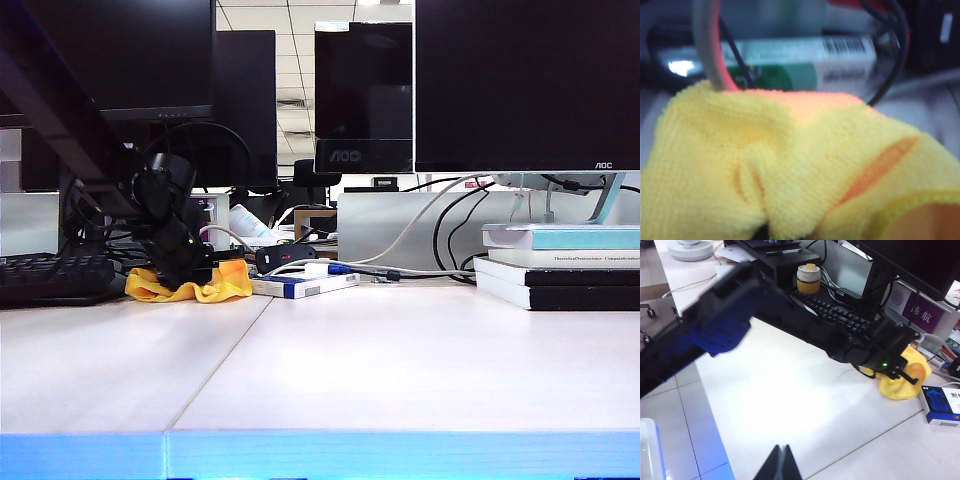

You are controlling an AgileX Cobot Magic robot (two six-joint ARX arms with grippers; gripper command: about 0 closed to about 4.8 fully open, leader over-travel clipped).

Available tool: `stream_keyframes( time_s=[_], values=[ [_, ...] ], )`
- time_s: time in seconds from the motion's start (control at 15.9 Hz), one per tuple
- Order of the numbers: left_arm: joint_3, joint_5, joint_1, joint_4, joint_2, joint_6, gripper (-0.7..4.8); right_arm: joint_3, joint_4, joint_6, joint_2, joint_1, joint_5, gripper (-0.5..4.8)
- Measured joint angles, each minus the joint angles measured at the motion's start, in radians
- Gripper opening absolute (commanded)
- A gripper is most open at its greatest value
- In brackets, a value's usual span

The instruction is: Wipe the table from back to front using the rag.

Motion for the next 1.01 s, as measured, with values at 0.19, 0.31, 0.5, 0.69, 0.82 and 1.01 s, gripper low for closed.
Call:
stream_keyframes(
  time_s=[0.19,0.31,0.5,0.69,0.82,1.01],
  values=[
    [0.155,-0.009,0.001,-0.027,0.095,-0.020,-0.05,0.000,-0.035,0.000,0.000,0.000,0.000,-0.01],
    [0.256,-0.014,0.001,-0.040,0.157,-0.042,-0.05,0.000,-0.047,0.000,0.001,0.000,0.014,-0.01],
    [0.260,-0.024,0.000,-0.035,0.161,-0.048,0.33,0.000,-0.052,0.000,0.002,0.000,0.016,-0.01],
    [0.260,0.008,-0.002,-0.036,0.161,-0.008,2.77,0.000,-0.053,0.000,0.008,0.000,0.032,-0.01],
    [0.261,0.003,-0.014,-0.042,0.159,0.030,3.20,0.000,-0.053,0.000,0.008,-0.001,0.034,-0.01],
    [0.261,0.014,-0.014,-0.058,0.155,0.051,3.19,0.000,-0.053,0.000,0.008,-0.002,0.034,-0.01]
  ],
)
